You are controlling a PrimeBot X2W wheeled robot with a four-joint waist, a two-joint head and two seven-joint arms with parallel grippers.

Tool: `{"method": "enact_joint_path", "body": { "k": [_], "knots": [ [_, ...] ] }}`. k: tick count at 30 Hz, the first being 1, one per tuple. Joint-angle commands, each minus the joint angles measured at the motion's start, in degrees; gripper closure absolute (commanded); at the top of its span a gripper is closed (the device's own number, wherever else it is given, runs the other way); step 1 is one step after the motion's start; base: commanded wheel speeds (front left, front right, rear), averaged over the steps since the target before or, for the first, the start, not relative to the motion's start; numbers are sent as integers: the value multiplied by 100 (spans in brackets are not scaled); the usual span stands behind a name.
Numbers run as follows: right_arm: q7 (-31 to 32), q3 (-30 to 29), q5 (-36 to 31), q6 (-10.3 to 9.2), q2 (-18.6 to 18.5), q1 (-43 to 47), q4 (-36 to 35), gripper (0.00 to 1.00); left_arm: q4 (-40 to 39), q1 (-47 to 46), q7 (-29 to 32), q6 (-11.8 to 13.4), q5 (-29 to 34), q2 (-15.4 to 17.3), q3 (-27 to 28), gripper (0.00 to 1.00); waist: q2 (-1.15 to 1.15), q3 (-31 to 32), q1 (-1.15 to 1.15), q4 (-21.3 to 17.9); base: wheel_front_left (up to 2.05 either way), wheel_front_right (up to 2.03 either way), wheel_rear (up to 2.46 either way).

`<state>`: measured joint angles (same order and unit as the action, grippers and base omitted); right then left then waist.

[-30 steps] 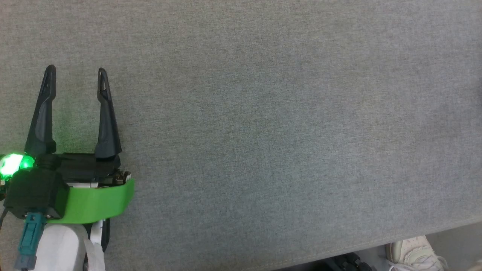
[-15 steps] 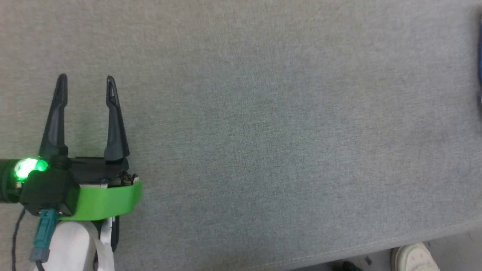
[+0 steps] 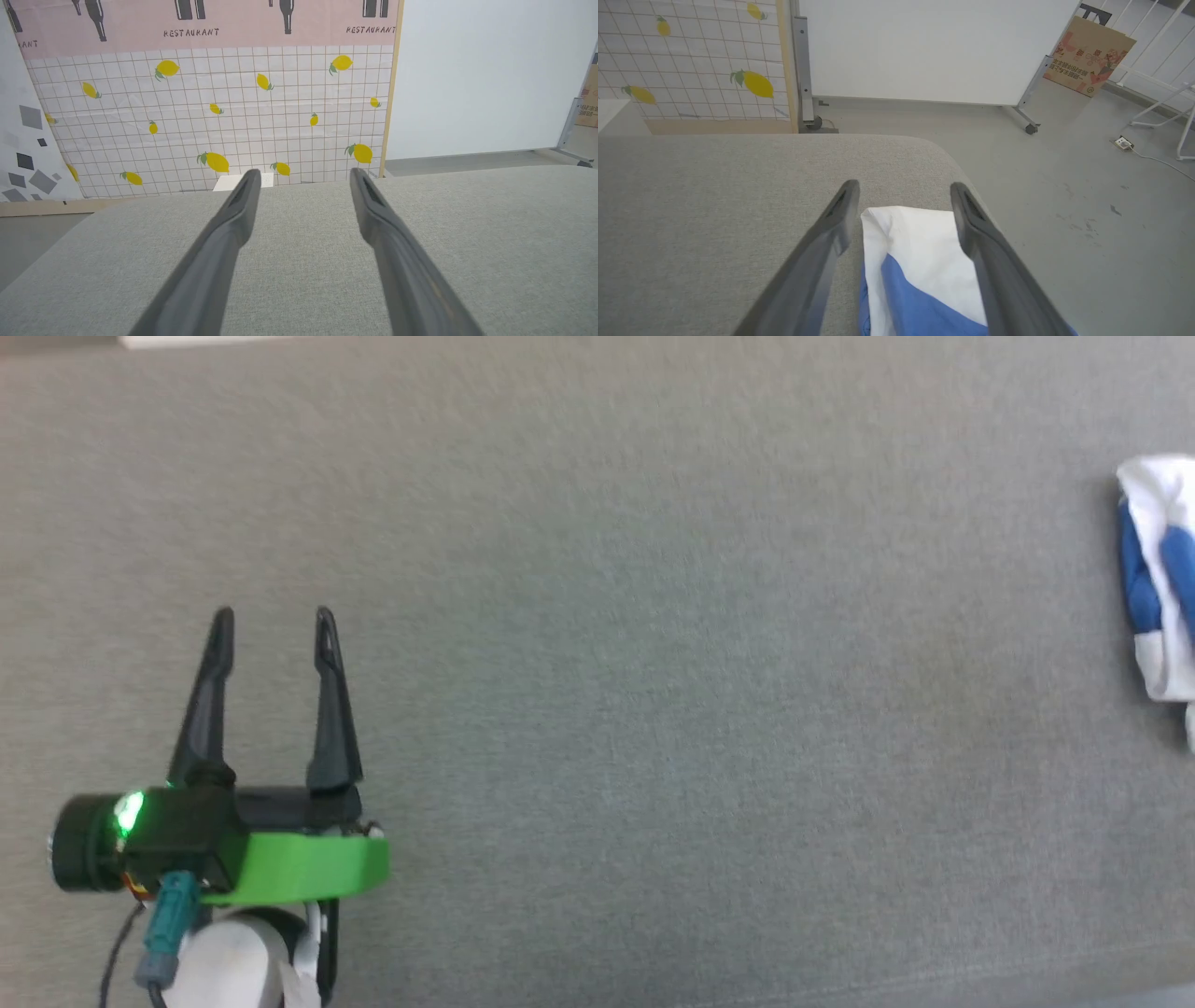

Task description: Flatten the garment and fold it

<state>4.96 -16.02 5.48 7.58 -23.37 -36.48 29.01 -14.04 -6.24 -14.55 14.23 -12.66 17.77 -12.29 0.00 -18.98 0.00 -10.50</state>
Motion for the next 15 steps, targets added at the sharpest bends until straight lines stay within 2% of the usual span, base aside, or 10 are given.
{"method": "enact_joint_path", "body": {
  "k": [1, 8, 15],
  "knots": [
    [-91, -10, 93, -9, 116, 253, -249, 0, 33, 105, -40, 2, -8, -48, -16, 0, 0, 727, 0, 445, 0, 0, 0],
    [-319, -14, 0, -9, 864, 1381, -1723, 0, 120, 333, -43, -69, -50, -276, 57, 0, 0, 1146, 0, 779, 0, 0, 0],
    [-442, 150, -349, -9, 1600, 2359, -2714, 0, 231, 648, -44, -167, -80, -474, 168, 0, 0, 1406, 0, 978, 0, 0, 0]
  ]
}}
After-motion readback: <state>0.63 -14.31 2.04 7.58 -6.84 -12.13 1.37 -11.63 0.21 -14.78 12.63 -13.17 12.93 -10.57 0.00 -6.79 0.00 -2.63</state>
